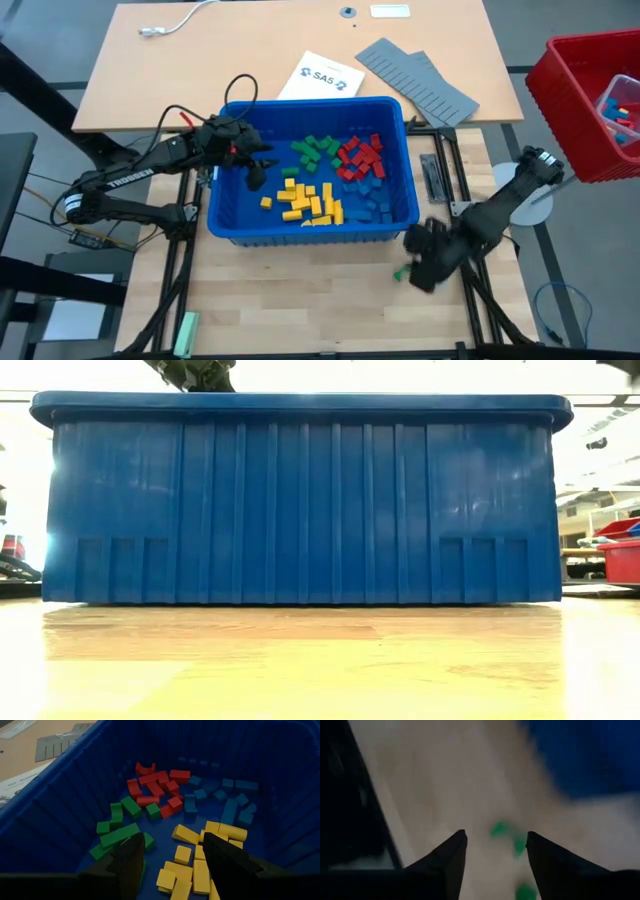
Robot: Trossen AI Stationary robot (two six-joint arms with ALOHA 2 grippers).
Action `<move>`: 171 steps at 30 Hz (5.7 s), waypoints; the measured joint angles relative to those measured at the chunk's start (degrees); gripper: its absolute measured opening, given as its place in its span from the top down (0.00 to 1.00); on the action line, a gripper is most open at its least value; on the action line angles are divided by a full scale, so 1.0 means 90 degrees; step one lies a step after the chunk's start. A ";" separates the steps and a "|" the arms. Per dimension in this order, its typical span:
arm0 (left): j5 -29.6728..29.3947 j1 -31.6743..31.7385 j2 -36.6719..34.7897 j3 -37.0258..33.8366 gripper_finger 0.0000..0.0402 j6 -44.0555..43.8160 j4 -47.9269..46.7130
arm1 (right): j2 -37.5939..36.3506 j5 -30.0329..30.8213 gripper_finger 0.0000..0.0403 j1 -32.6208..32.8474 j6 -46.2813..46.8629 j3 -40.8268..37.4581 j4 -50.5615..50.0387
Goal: Sort blocks
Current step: Remove the green block from the blue bin
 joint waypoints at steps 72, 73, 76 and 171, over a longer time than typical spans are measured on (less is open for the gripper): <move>0.0612 0.1293 0.5151 0.0605 0.48 0.1666 0.0027 | 0.1920 -0.0704 0.44 -0.6072 -0.7191 0.0903 0.4527; 0.0589 0.1290 0.5178 0.0607 0.48 0.1671 0.0051 | 0.1920 -0.0704 0.44 -0.6070 -0.7191 0.0903 0.4525; 0.0565 0.1294 0.5214 0.0607 0.49 0.1690 0.0087 | 0.1920 -0.0704 0.45 -0.6069 -0.7185 0.0903 0.4525; 0.1379 -0.0566 0.0297 0.0661 0.47 -0.0063 0.0128 | 0.0096 -0.1474 0.71 -0.3948 -0.7605 0.0954 0.5014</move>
